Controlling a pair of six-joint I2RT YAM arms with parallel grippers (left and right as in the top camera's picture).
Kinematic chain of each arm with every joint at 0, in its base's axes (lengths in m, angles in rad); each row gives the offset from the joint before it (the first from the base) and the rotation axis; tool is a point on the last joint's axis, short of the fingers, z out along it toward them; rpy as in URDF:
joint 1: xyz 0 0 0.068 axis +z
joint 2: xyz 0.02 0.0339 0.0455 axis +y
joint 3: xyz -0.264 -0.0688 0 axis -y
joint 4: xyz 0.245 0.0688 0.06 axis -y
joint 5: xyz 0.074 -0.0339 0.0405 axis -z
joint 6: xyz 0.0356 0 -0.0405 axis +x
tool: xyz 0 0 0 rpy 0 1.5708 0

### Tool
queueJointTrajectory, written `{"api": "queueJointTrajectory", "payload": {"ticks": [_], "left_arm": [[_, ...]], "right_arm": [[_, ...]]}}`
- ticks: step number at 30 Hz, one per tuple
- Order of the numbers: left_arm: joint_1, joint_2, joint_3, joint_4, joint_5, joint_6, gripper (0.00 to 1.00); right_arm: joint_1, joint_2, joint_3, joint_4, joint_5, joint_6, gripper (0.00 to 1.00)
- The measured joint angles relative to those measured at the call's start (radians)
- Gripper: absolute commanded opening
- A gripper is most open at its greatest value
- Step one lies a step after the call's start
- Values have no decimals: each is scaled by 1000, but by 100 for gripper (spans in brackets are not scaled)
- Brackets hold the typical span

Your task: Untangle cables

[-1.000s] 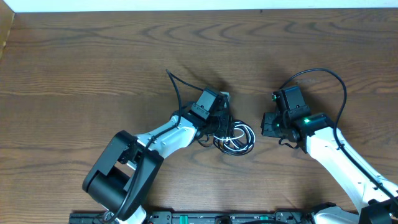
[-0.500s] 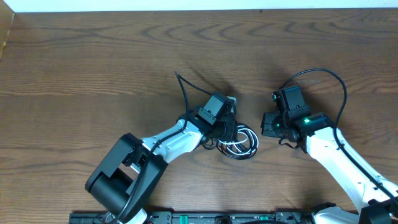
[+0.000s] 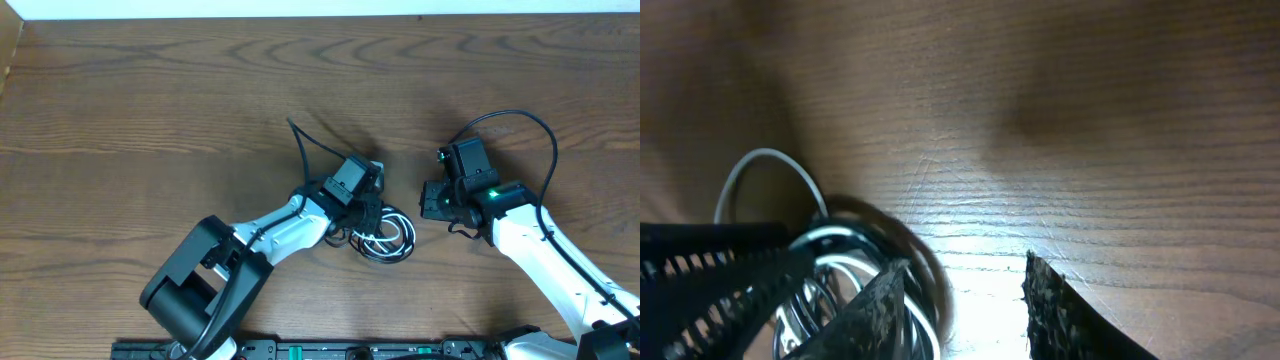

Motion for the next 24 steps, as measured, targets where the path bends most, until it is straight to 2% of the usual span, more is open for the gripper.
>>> {"api": "queueJointTrajectory", "payload": {"ticks": [2,11,21,24], "left_arm": [[-11,0,0,-1,0,-6,8],[4,-16,3,-10,16,-4,7],[55,-162,3,-118,103,51,7],[71,-190,3,-130,132,78,7]], "right_arm": [[0,0,0,0,0,0,36],[0,0,0,6,-12,-33,39],[0,0,0,12,-111,-331,45],[0,0,0,19,-205,-438,46]]}}
